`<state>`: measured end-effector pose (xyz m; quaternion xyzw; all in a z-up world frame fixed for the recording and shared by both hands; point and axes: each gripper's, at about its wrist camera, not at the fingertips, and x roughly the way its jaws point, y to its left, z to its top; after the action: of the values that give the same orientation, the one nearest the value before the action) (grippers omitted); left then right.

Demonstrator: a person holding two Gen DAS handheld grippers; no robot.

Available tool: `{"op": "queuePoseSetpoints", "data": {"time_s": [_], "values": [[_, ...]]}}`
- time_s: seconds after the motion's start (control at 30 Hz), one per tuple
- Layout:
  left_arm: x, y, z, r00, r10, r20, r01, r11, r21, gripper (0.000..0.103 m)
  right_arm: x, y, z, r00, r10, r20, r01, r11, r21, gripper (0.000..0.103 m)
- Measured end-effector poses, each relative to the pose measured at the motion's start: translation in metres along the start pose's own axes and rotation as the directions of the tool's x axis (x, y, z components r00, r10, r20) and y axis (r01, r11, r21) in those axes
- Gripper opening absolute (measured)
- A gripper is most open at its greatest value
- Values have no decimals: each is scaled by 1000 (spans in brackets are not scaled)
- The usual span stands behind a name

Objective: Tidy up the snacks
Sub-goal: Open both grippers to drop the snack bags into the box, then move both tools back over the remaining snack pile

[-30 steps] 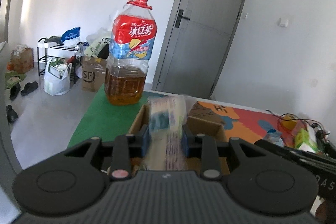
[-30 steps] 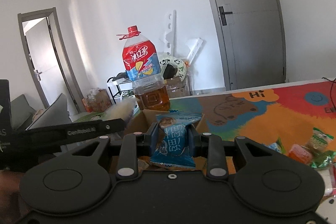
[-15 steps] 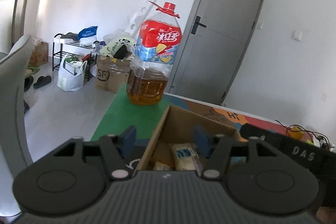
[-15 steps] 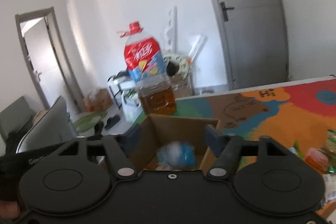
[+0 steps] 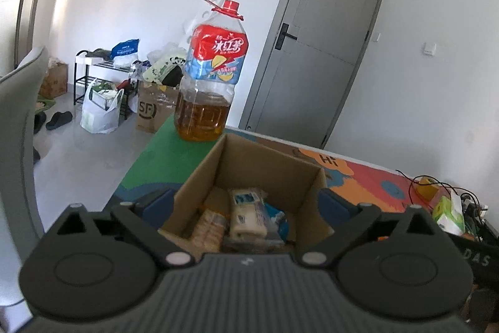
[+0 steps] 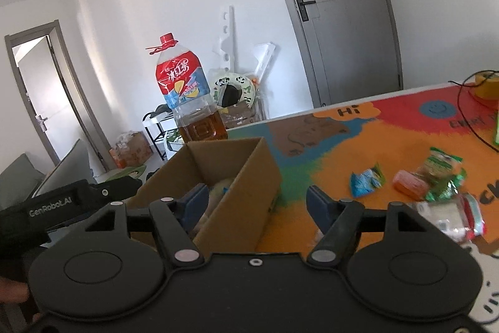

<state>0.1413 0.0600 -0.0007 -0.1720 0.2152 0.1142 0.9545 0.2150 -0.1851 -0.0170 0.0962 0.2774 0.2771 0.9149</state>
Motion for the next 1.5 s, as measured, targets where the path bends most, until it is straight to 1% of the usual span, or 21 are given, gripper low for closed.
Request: {"op": "queuePoseSetpoints", "data": {"time_s": [0.1,0.3,0.33,0.37,0.43,0.5,0.63,0.67,0.7,0.8,0.9,1.03,1.13,1.27,1.37,1.5], "values": [[-9,-5,-7,1000,-5,-10,5,1000,2,101,-9,-3,-2,1000,1,1,-1,1000,-2,76],[-22,-17,-16,1000,-22,-18,23,1000,21,103,-25,-11,-5,1000,-9,0,9,1000,-6,80],[-25,-19,-18,999,-31,-13,31,999,21,103,-29,-13,-6,1000,-15,6,15,1000,-9,82],[-27,-21,-20,999,-41,-13,42,999,20,103,-33,-15,-7,1000,-22,9,22,1000,-12,86],[-32,-27,-24,997,-76,-30,76,997,22,103,-42,-21,-9,999,-44,16,44,999,-9,90],[-37,-34,-29,994,-100,-36,102,994,34,103,-51,-29,-11,998,-56,24,55,998,12,91],[-42,-49,-34,992,-122,-44,124,991,53,103,-64,-43,-15,996,-78,38,76,996,38,95],[-43,-53,-35,993,-111,-42,114,992,60,103,-67,-46,-16,996,-82,40,81,996,42,96],[-43,-57,-37,994,-101,-40,103,993,64,103,-69,-49,-16,995,-87,43,85,995,47,96],[-40,-65,-39,989,-132,-60,136,989,58,103,-76,-59,-17,993,-104,53,101,993,63,97],[-40,-77,-43,987,-145,-61,150,985,83,103,-81,-68,-18,992,-115,54,111,991,75,98],[-34,-91,-50,983,-163,-84,170,981,88,103,-86,-80,-20,990,-134,51,129,988,84,98],[-28,-103,-56,979,-175,-103,185,978,93,103,-91,-90,-22,987,-149,56,143,985,96,103],[-22,-116,-62,976,-191,-104,201,975,99,103,-95,-106,-23,983,-170,65,161,979,122,103],[-18,-129,-68,976,-196,-98,208,969,131,103,-98,-119,-25,981,-182,70,171,976,134,103],[-8,-139,-75,970,-215,-114,228,966,118,102,-98,-133,-28,979,-191,70,180,973,144,102]]}}
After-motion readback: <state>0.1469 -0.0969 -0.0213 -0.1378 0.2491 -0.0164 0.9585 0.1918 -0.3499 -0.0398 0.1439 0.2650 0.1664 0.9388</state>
